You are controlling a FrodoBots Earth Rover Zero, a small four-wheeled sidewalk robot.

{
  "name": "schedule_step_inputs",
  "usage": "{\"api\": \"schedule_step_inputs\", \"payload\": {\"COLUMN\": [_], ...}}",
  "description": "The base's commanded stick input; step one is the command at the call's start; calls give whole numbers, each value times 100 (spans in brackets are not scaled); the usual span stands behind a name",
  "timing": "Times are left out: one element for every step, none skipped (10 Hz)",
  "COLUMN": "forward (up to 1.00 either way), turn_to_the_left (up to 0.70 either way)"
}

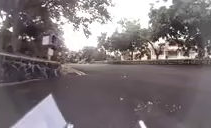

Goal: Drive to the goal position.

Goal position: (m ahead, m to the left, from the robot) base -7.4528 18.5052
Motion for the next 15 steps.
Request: {"api": "schedule_step_inputs", "payload": {"forward": [20, 20, 20, 20, 20, 20, 20, 20, 20, 20, 20, 20, 20, 20, 20], "turn_to_the_left": [0, 0, 0, 0, 0, 0, 0, 0, 0, 0, 0, 0, 0, 0, 0]}}
